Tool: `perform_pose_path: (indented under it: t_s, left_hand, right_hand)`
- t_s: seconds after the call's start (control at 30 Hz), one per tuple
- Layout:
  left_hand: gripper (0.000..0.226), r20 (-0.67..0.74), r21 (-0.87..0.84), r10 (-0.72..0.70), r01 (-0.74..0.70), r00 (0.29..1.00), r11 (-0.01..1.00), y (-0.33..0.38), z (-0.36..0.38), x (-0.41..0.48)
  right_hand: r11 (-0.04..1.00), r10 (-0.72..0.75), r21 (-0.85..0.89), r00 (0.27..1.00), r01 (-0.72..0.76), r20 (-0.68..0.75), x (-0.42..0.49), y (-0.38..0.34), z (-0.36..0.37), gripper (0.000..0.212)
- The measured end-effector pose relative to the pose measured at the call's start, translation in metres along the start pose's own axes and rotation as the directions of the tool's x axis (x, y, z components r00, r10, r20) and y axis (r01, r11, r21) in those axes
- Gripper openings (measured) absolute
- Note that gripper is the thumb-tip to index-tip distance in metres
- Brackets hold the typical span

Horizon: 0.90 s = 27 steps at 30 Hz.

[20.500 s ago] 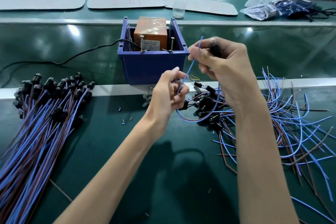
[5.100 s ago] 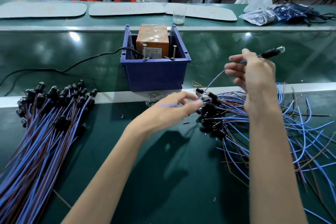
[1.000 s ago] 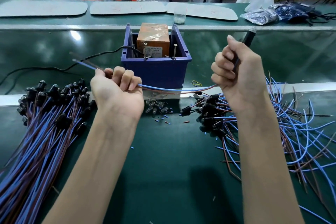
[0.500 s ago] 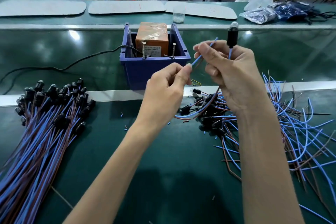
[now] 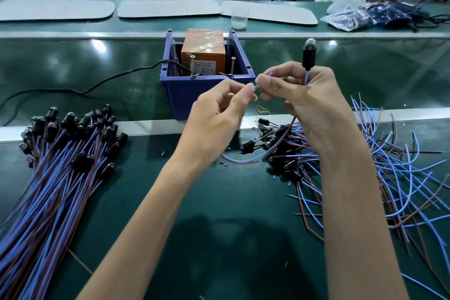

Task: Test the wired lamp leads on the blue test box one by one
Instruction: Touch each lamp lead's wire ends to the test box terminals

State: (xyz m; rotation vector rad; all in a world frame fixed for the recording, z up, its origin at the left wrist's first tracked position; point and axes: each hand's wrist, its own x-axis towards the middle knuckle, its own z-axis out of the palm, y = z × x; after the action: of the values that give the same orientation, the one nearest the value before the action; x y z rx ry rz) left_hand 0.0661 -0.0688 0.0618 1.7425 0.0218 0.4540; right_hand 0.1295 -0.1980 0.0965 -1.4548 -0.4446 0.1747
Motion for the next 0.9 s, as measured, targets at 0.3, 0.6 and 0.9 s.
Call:
perform_pose_path:
  t_s: [0.3, 0.6, 0.9]
  left_hand:
    - [0.021, -0.045, 0.066, -0.011, 0.014, 0.999, 0.998, -0.0024, -0.003, 0.002]
    - [0.024, -0.049, 0.104, -0.043, 0.048, 0.998, 0.993, -0.001, -0.003, 0.0006]
    - [0.065, -0.163, -0.124, -0.153, 0.134, 0.975, 0.983, 0.003, -0.0024, 0.0024]
  right_hand:
    - [1.0, 0.011, 0.013, 0.999, -0.012, 0.04, -0.0001, -0.0006, -0.0015, 0.01]
    - [0.989, -0.003, -0.145, 0.999, 0.009, 0.04, 0.0006, 0.0029, -0.0041, 0.008]
    - [0.98, -0.008, -0.198, 0.999, 0.019, 0.053, 0.0014, 0.0053, -0.0039, 0.013]
